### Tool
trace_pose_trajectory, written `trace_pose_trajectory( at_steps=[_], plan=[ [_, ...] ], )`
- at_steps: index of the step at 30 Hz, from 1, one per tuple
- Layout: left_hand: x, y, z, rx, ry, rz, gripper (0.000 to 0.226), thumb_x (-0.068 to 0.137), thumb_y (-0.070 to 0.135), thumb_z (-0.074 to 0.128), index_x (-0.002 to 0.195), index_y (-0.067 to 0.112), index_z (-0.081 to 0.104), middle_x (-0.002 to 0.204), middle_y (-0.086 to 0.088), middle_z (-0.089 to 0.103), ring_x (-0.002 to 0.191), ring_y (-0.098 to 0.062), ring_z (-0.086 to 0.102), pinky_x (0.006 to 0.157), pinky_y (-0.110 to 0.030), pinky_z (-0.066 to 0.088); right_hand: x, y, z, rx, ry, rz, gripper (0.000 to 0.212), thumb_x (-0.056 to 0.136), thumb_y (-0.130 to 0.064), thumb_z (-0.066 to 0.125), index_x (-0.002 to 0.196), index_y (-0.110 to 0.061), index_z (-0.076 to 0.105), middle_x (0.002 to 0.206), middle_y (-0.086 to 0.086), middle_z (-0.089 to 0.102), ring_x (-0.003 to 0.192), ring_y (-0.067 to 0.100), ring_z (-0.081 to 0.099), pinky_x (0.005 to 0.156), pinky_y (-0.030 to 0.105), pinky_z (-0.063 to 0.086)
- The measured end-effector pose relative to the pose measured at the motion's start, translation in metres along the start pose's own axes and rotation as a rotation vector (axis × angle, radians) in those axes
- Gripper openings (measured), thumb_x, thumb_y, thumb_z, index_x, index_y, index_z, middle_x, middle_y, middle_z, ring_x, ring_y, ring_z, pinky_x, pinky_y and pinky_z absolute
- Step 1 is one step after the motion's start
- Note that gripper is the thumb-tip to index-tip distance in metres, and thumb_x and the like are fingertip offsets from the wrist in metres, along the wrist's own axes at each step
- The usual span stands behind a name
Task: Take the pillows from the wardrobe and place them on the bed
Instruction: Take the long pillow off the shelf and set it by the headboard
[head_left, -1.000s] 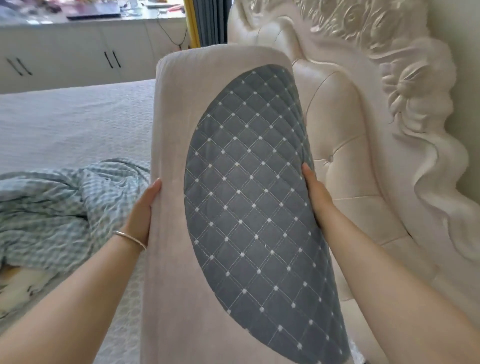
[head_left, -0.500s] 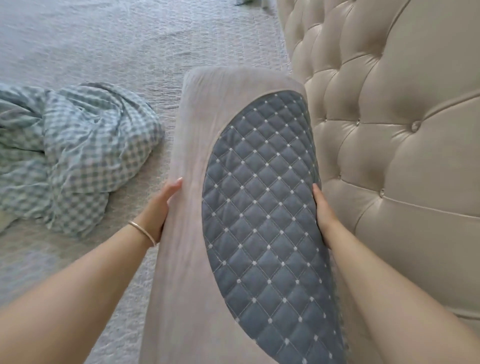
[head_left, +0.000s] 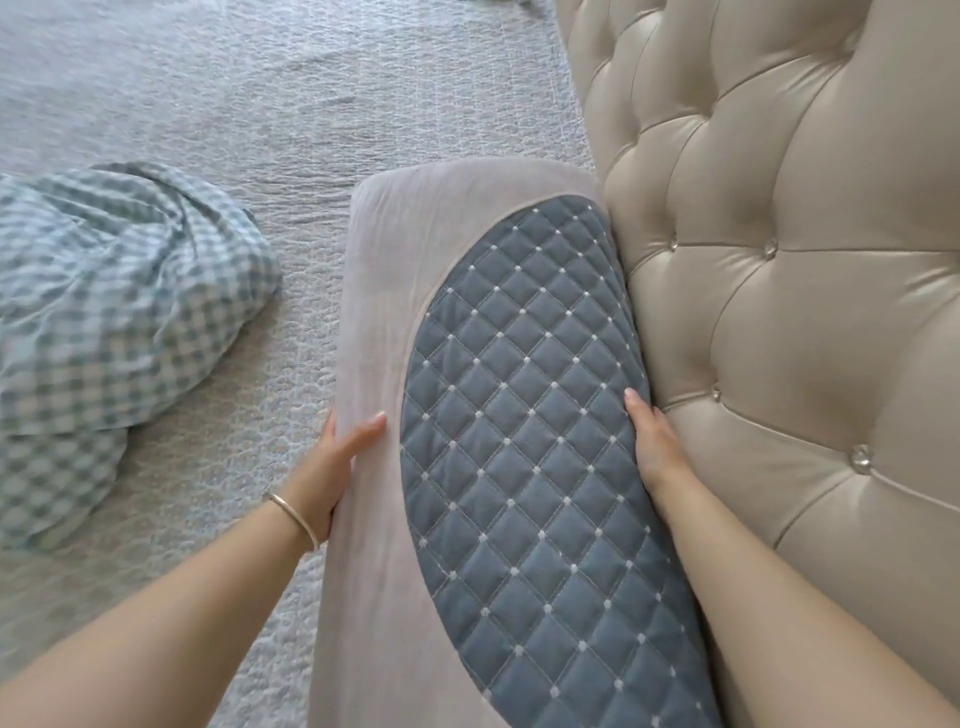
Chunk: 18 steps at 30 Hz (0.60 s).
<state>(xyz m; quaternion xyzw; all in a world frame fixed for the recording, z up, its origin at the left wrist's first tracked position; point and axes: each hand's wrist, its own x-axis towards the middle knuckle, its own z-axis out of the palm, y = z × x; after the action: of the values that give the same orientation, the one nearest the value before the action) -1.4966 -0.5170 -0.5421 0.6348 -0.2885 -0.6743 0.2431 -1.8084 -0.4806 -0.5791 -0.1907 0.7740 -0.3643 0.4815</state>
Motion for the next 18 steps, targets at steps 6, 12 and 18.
trace_pose_trajectory(
  at_steps=[6, 12, 18],
  plan=[
    [0.024, -0.004, 0.018, 0.045, -0.032, 0.045, 0.089, 0.056, 0.048, 0.075, 0.135, 0.031, 0.038, 0.099, -0.008, 0.062, 0.07, -0.02, 0.063, 0.051, -0.032, 0.054, -0.006, 0.016, 0.001, -0.178, -0.003, -0.098, 0.101, 0.057, -0.079, 0.05, 0.141, -0.025, 0.037, 0.141, -0.003, 0.049, 0.129, 0.017, 0.045, 0.113, 0.04, 0.031],
    [0.02, -0.01, 0.033, 0.145, 0.167, 0.184, 0.076, 0.075, 0.04, 0.075, 0.138, 0.023, 0.035, 0.12, -0.006, 0.058, 0.104, -0.027, 0.059, 0.09, -0.039, 0.048, -0.012, 0.018, 0.013, -0.449, 0.145, -0.084, 0.107, 0.061, -0.082, 0.049, 0.143, -0.017, 0.029, 0.144, 0.007, 0.045, 0.128, 0.028, 0.046, 0.106, 0.042, 0.038],
    [0.008, -0.006, 0.033, 0.328, 0.235, 0.087, 0.083, 0.079, 0.051, 0.064, 0.143, 0.014, 0.027, 0.137, -0.009, 0.049, 0.121, -0.029, 0.051, 0.104, -0.041, 0.04, -0.03, -0.008, 0.023, -0.694, 0.228, 0.025, 0.075, 0.089, -0.056, 0.045, 0.139, -0.001, 0.032, 0.141, 0.022, 0.04, 0.126, 0.039, 0.042, 0.096, 0.045, 0.038]
  ],
)
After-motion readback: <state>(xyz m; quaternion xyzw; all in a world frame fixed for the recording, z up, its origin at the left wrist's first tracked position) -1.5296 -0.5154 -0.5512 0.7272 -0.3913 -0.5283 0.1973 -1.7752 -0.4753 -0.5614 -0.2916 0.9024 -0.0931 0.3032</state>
